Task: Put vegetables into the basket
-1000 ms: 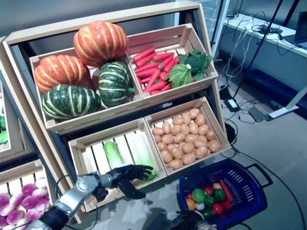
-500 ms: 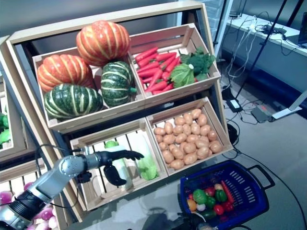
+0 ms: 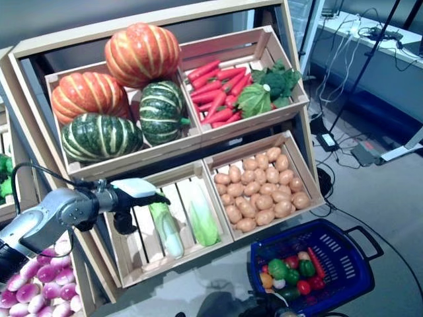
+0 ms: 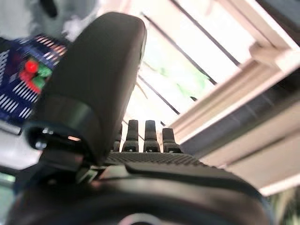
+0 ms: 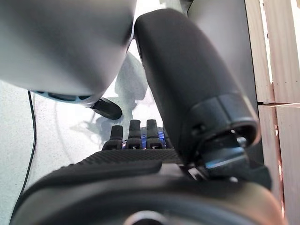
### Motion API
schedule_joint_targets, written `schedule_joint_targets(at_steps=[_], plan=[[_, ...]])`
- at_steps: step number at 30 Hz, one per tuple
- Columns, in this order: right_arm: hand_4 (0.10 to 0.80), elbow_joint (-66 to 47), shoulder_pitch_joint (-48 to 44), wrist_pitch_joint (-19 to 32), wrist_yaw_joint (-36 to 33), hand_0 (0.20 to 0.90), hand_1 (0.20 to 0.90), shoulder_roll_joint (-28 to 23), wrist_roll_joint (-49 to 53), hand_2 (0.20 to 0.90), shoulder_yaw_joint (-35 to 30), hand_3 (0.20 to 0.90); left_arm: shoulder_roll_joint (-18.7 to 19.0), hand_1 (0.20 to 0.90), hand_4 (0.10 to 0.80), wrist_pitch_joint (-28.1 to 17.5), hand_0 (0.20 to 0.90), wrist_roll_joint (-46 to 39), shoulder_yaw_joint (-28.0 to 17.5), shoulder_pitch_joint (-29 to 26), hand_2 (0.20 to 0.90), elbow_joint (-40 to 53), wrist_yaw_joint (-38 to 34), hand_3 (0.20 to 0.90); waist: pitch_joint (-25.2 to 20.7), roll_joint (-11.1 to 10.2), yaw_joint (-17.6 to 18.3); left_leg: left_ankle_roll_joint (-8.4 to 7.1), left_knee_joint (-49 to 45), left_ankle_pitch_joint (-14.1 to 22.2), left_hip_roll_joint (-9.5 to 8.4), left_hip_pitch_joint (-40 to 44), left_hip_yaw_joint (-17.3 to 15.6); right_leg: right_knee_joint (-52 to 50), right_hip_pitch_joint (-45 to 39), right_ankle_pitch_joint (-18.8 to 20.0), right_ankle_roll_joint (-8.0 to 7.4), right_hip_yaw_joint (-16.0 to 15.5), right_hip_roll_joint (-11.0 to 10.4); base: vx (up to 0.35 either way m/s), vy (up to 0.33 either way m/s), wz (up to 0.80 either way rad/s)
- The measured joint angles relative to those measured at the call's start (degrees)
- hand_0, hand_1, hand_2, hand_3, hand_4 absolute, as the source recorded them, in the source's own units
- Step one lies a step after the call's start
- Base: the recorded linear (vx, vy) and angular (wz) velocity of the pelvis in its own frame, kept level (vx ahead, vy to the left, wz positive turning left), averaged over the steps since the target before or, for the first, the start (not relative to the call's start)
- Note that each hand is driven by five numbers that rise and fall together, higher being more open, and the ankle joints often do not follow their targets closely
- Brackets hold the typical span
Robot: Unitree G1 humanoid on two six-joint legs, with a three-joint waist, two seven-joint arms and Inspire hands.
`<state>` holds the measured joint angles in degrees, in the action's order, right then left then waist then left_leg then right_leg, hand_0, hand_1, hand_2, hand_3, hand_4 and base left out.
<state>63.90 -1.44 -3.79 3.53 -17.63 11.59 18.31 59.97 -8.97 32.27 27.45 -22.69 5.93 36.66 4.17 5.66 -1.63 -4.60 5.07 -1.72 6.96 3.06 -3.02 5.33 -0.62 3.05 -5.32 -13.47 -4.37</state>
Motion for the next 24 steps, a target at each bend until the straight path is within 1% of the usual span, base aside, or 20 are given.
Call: schedule_joint_targets(at_steps=[3,5,7,9,11,15,17,20,22,24], plan=[[0.8,-0.01,-0.57,0.0,0.04,0.9,0.9,-1.18,0.22,0.9,0.11,0.9,0.18,0.9,0.8,-1.6,0.9,4.17,1.84,-0.84,0.9,-1.74,-4.19,0.9,0.29,0.37,0.08,0.0,-0.01,-0.36,-0.05,-1.33,0.02,-0.01,1.28,0.1,-0.01,-0.1,0.0,-0.116,0.01,0.03],[0.8,-0.01,-1.18,0.0,0.05,0.9,0.9,-2.14,0.29,0.9,0.23,0.9,0.18,0.9,0.8,-2.53,0.9,6.74,4.19,-2.06,0.9,-4.05,-8.11,0.9,0.99,0.49,0.14,0.01,-0.01,-0.6,-0.07,-2.05,0.04,-0.09,2.01,0.3,0.01,-0.14,0.02,-0.129,0.006,0.0],[0.8,-0.14,-2.36,0.02,0.05,0.9,0.9,-3.51,0.52,0.9,0.36,0.9,0.23,0.9,0.8,-3.42,0.9,10.43,5.55,-3.3,0.9,-6.58,-12.83,0.9,2.8,0.5,0.32,-0.07,-0.06,-1.06,-0.09,-3.24,0.01,-0.2,3.17,0.72,0.1,-0.1,0.01,-0.189,-0.002,-0.02],[0.8,-0.14,-3.83,0.05,0.06,0.9,0.9,-5.0,2.54,0.9,0.61,0.9,0.3,0.9,0.8,-3.37,0.9,12.88,6.74,-5.65,0.9,-8.78,-16.68,0.9,5.48,0.35,0.37,-0.1,-0.31,-1.67,-0.18,-4.9,0.06,-0.27,4.77,1.49,0.41,-0.07,0.11,-0.249,-0.008,0.01],[0.8,-0.11,-5.86,0.14,0.06,0.9,0.9,-6.15,4.13,0.9,1.35,0.9,0.33,0.9,0.8,-3.23,0.9,15.36,10.55,-10.37,0.9,-13.72,-24.27,0.9,8.66,0.03,0.4,-0.28,-1.17,-2.07,-0.21,-7.0,0.12,-0.43,6.54,2.09,0.77,-0.06,0.15,-0.21,-0.015,-0.01],[0.8,-0.14,-11.18,1.51,0.06,0.9,0.9,-6.57,6.88,0.9,2.41,0.9,0.34,0.9,0.8,-2.92,0.9,19.03,15.34,-17.91,0.9,-23.89,-37.3,0.9,15.37,-1.27,1.1,-0.62,-3.69,-2.31,0.21,-10.59,0.03,-1.83,9.75,2.76,1.48,0.14,0.55,-0.171,-0.012,-0.05],[0.8,-0.27,-13.27,2.47,0.04,0.9,0.9,-6.61,7.25,0.9,2.42,0.9,0.29,0.9,0.8,-2.49,0.9,20.29,15.73,-19.95,0.9,-27.07,-43.2,0.9,18.26,-1.78,1.95,-0.64,-5.45,-2.29,0.24,-12.9,-0.07,-3.92,11.98,2.52,1.83,0.2,0.54,-0.151,-0.008,0.06],[0.8,-1.28,-16.83,3.25,-0.05,0.9,0.9,-6.59,9.33,0.9,2.71,0.9,0.17,0.9,0.8,-1.55,0.9,23.42,17.24,-24.64,0.9,-34.67,-53.0,0.9,22.33,-3.16,2.53,-0.63,-8.52,-2.27,0.28,-17.31,-0.35,-7.93,16.81,2.01,2.45,0.5,0.18,-0.127,0.026,-0.02],[0.8,-2.25,-18.17,3.88,-0.1,0.9,0.9,-6.56,9.89,0.9,2.95,0.9,-0.29,0.9,0.8,-0.9,0.9,24.3,17.37,-26.23,0.9,-38.82,-57.23,0.9,23.7,-4.25,2.82,-0.66,-9.96,-2.21,0.32,-19.44,-0.46,-10.81,19.67,1.32,2.75,0.88,-0.08,-0.118,0.026,-0.03],[0.8,-3.75,-18.56,4.36,-0.19,0.9,0.9,-6.54,11.89,0.9,2.98,0.9,-0.53,0.9,0.8,-0.04,0.9,24.96,17.88,-27.8,0.9,-41.84,-60.41,0.9,24.34,-5.38,2.94,-0.7,-12.7,-1.65,0.45,-22.26,-0.39,-15.22,23.32,-0.2,3.16,1.16,-0.43,-0.104,-0.004,0.0]])
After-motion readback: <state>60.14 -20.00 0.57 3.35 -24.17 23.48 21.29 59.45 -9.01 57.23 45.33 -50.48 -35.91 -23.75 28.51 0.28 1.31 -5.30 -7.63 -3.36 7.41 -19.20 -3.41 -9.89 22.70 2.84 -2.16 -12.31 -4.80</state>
